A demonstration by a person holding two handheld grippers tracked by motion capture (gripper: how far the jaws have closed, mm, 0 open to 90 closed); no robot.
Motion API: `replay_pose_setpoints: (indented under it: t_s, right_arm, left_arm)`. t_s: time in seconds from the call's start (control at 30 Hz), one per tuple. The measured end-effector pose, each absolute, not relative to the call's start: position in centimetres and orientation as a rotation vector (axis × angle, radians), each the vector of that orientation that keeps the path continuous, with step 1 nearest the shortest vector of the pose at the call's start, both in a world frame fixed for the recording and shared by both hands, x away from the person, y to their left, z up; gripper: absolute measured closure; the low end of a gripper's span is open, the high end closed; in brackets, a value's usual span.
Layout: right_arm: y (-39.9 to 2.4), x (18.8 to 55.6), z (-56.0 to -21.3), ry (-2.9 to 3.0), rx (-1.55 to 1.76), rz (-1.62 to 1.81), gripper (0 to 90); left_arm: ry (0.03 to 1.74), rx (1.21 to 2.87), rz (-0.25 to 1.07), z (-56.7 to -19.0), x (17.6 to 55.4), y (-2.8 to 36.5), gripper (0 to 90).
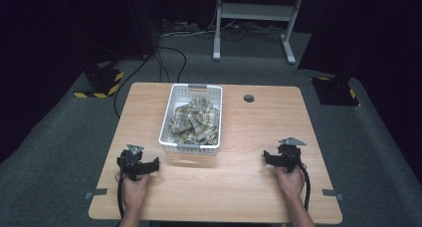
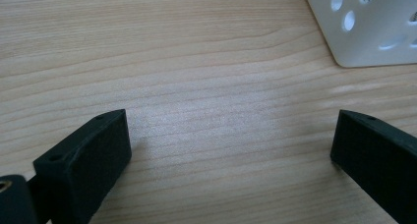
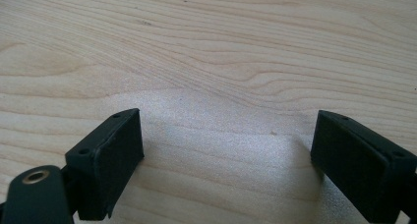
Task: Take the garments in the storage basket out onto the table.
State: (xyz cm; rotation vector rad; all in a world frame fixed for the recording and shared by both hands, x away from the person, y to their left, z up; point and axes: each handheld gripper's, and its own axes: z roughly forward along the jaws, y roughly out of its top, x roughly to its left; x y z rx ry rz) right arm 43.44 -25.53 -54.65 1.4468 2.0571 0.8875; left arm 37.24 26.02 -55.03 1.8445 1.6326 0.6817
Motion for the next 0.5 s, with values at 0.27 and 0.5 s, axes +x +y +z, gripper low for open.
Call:
replay_pose_setpoints:
  t_s: [0.27,0.5]
  right_arm:
    - [-25.53,43.44,-54.64,2.056,1.447,0.887,11.5]
    - [-25.53,43.44,-54.64,2.056,1.447,0.887,11.5]
  left_arm:
    - [1.633,1.844,0.681,-55.02,37.25,26.02,1.8]
    - [1.641,1.851,0.675,-54.97,37.22,25.95,0.4]
